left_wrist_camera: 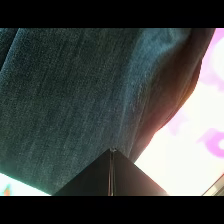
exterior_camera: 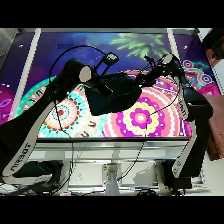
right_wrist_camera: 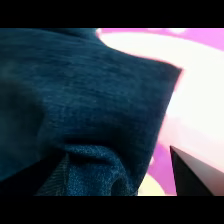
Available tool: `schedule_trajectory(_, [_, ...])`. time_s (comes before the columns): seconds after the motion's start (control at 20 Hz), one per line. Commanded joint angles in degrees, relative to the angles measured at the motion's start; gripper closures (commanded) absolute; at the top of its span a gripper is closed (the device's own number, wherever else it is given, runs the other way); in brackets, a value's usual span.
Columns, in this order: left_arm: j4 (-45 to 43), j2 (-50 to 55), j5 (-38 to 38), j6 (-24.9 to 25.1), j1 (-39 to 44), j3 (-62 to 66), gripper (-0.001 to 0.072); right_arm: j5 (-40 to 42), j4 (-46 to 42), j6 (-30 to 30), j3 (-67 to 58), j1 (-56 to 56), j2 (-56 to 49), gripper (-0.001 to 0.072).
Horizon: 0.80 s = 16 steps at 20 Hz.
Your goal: Fold the clothes and pants, and hang the long-sleeved shirts on hangers.
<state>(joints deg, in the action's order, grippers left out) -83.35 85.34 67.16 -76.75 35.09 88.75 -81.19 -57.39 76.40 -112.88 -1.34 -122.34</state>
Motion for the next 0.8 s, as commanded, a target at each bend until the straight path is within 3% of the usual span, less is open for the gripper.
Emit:
schedule_trajectory(0.0, [0.0, 0.0, 0.0, 0.0, -0.1, 0.0, 0.0679, -0.3, 1.0, 3.1, 0.0, 0.4, -1.7, 0.0033])
schedule_trajectory(0.3, [-0.5, 0.0, 0.0, 0.0, -0.1, 0.0, 0.0679, -7.8, 17.9, 2.2, 0.0, -1.2, -7.7, 0.0034])
schedule_trajectory(0.55, [-0.7, 0.0, 0.0, 0.0, -0.1, 0.0, 0.068, -1.5, 19.5, -1.1, 0.0, -8.1, -7.9, 0.0037])
schedule_trajectory(0.6, [-0.7, 0.0, 0.0, 0.0, -0.1, 0.0, 0.0679, 0.0, 19.7, -1.1, 0.0, -9.5, -7.9, 0.0068])
schedule_trajectory(0.65, [-0.7, 0.0, 0.0, 0.0, -0.1, 0.0, 0.0679, 1.5, 19.7, -1.1, 0.0, -10.9, -7.9, 0.0158])
schedule_trajectory(0.75, [-0.7, 0.0, 0.0, 0.0, -0.1, 0.0, 0.0679, 3.3, 19.7, -1.2, -0.1, -13.1, -7.6, 0.0424])
